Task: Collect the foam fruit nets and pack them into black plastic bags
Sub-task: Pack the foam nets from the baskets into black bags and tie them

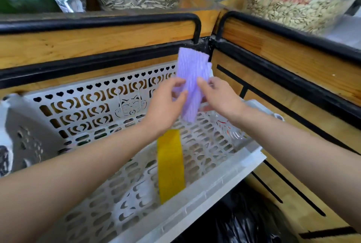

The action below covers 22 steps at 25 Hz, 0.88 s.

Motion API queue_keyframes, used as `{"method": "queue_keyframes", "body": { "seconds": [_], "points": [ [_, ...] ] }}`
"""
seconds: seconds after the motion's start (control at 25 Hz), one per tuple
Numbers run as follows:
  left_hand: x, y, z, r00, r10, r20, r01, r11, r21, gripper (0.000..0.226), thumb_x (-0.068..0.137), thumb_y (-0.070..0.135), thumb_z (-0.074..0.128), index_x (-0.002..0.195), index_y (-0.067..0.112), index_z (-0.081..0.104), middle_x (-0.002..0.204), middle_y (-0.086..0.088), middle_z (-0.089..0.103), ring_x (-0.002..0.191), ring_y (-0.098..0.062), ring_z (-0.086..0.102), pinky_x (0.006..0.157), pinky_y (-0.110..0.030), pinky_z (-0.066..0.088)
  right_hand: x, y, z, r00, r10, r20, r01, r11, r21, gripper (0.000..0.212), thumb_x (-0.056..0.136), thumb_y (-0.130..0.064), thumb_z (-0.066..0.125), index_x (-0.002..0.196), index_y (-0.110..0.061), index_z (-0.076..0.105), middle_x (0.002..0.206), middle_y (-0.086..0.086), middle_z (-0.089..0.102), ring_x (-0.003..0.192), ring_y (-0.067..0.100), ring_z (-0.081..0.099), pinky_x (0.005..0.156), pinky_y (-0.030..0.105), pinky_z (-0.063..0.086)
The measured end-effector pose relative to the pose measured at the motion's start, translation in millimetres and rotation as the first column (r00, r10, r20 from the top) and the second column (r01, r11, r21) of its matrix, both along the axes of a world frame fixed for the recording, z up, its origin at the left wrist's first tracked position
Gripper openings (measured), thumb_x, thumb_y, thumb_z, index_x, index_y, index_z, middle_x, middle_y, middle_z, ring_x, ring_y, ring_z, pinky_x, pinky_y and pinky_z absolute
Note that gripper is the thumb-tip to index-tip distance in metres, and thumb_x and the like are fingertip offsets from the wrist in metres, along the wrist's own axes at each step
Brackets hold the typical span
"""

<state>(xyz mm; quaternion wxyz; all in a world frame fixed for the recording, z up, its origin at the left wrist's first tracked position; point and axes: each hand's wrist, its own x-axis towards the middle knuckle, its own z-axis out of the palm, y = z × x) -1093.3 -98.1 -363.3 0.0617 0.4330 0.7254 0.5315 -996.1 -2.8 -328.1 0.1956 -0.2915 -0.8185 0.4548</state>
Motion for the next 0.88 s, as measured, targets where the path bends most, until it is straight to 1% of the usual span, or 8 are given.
{"method": "queue_keyframes", "body": {
  "seconds": [0.04, 0.12, 0.2, 0.32, 0.48, 0.56, 0.68, 0.88],
  "points": [
    [8, 2, 4, 1.0, -0.016, -0.014, 0.016, 1.0, 0.023, 0.029, 0.095, 0.012, 0.05, 0.123, 0.014, 0.055, 0.116, 0.005, 0.053, 0.096, -0.013, 0.054, 0.086, -0.025, 0.045, 3, -5, 7, 0.997, 0.016, -0.078, -0.025, 0.994, -0.108, 0.034, 0.099, -0.035, 0.043, 0.082, -0.009, 0.055, 0.083, 0.011, 0.066, 0.071, 0.017, 0.064, 0.074, 0.034, 0.057],
    [18, 3, 9, 0.995, -0.089, -0.05, 0.091, 0.995, 0.04, 0.031, 0.095, 0.005, 0.045, 0.122, 0.013, 0.057, 0.114, 0.005, 0.052, 0.098, -0.01, 0.052, 0.084, -0.017, 0.04, 11, -4, 10, 0.993, 0.022, -0.119, -0.032, 0.996, -0.081, 0.037, 0.094, -0.038, 0.051, 0.085, -0.003, 0.06, 0.083, 0.012, 0.068, 0.071, 0.019, 0.065, 0.075, 0.037, 0.056],
    [22, -2, 10, 0.977, -0.199, -0.08, 0.202, 0.979, 0.025, 0.032, 0.095, 0.001, 0.042, 0.119, 0.013, 0.059, 0.111, 0.008, 0.054, 0.099, -0.004, 0.05, 0.084, -0.009, 0.036, 21, 7, 7, 0.988, -0.079, -0.132, 0.071, 0.996, -0.059, 0.023, 0.092, -0.031, 0.059, 0.078, -0.011, 0.059, 0.072, -0.002, 0.063, 0.061, 0.007, 0.057, 0.06, 0.022, 0.049],
    [8, -21, -4, 0.945, -0.312, -0.097, 0.293, 0.94, -0.176, 0.032, 0.096, 0.013, 0.049, 0.126, 0.023, 0.054, 0.124, 0.013, 0.054, 0.109, 0.003, 0.048, 0.09, -0.007, 0.034, 36, 26, 5, 0.971, -0.209, -0.116, 0.195, 0.973, -0.121, 0.01, 0.093, -0.026, 0.056, 0.09, -0.017, 0.058, 0.085, -0.006, 0.063, 0.066, 0.004, 0.056, 0.045, 0.011, 0.038],
    [-31, -52, -46, 0.846, -0.52, -0.117, 0.293, 0.638, -0.713, 0.049, 0.095, 0.026, 0.054, 0.142, 0.028, 0.037, 0.151, 0.008, 0.031, 0.138, -0.008, 0.027, 0.111, -0.024, 0.018, 46, 34, 1, 0.974, -0.226, -0.034, 0.222, 0.971, -0.088, 0.019, 0.092, -0.027, 0.057, 0.1, -0.011, 0.061, 0.1, 0.001, 0.066, 0.085, 0.015, 0.063, 0.065, 0.026, 0.051],
    [-36, -56, -62, 0.78, -0.621, -0.078, 0.297, 0.477, -0.827, 0.056, 0.093, 0.031, 0.055, 0.144, 0.034, 0.032, 0.154, 0.009, 0.026, 0.142, -0.013, 0.018, 0.115, -0.033, 0.012, 46, 31, -4, 0.974, -0.228, 0.006, 0.228, 0.97, -0.087, 0.024, 0.091, -0.029, 0.059, 0.103, -0.008, 0.062, 0.105, 0.005, 0.066, 0.093, 0.02, 0.063, 0.081, 0.036, 0.054],
    [-34, -56, -75, 0.716, -0.691, -0.099, 0.185, 0.325, -0.927, 0.061, 0.09, 0.038, 0.058, 0.144, 0.036, 0.031, 0.15, 0.003, 0.03, 0.141, -0.021, 0.015, 0.114, -0.039, 0.01, 46, 23, -8, 0.98, -0.188, 0.058, 0.192, 0.978, -0.084, 0.034, 0.091, -0.03, 0.058, 0.109, 0.0, 0.059, 0.106, 0.009, 0.065, 0.094, 0.021, 0.063, 0.083, 0.038, 0.054],
    [-30, -67, -60, 0.733, -0.592, -0.336, -0.03, 0.465, -0.885, 0.037, 0.092, 0.04, 0.055, 0.124, 0.023, 0.048, 0.124, -0.003, 0.047, 0.115, -0.02, 0.04, 0.095, -0.031, 0.031, 53, 10, 2, 0.985, -0.159, 0.072, 0.16, 0.987, -0.015, 0.037, 0.089, -0.033, 0.06, 0.11, -0.002, 0.059, 0.108, 0.009, 0.065, 0.097, 0.023, 0.064, 0.089, 0.047, 0.052]
  ]
}}
